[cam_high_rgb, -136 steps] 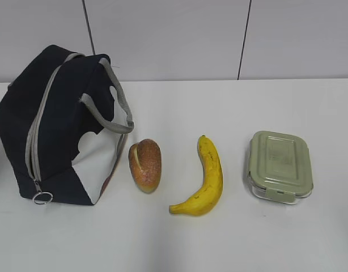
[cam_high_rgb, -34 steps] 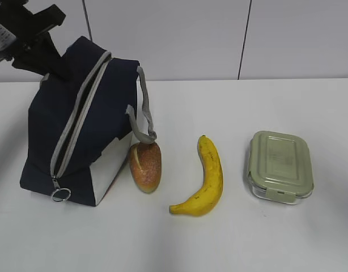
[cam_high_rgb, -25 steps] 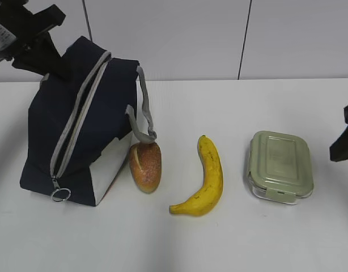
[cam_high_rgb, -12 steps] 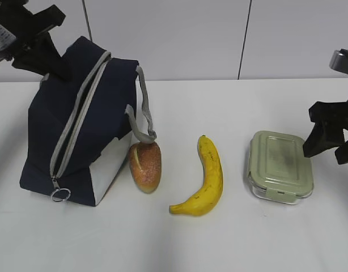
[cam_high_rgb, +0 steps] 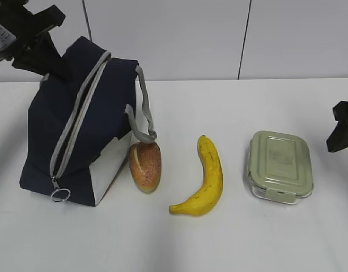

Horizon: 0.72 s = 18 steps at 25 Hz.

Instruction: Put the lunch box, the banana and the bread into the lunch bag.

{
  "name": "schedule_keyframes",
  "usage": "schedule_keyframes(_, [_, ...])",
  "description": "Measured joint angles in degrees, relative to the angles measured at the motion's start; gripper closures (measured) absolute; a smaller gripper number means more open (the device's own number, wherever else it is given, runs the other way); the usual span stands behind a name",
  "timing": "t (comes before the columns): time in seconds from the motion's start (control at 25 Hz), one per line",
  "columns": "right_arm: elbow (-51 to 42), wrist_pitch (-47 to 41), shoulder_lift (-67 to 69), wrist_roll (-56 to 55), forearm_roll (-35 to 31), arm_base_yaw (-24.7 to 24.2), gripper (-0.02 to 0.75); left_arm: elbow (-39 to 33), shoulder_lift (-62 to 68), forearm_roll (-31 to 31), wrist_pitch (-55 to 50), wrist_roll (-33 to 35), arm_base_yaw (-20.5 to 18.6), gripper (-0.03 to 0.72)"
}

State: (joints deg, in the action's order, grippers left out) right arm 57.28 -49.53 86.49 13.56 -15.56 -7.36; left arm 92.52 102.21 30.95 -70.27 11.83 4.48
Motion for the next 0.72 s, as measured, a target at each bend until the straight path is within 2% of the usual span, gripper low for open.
schedule_keyframes(0.16, [0.09,-0.32,0.8,6.39,-2.98,-4.58,0.28,0.0,0.0,0.0,0.0,0.13,0.0,0.688])
schedule_keyframes(0.52, [0.33,-4.69,10.24,29.81,-24.64,-9.63,0.28,0.0,0.0,0.0,-0.05,0.99,0.0,0.688])
schedule_keyframes(0.72, [0.33,-7.92,16.79,37.65,-32.48,-11.91,0.28,0.0,0.0,0.0,-0.05,1.19,0.0,0.688])
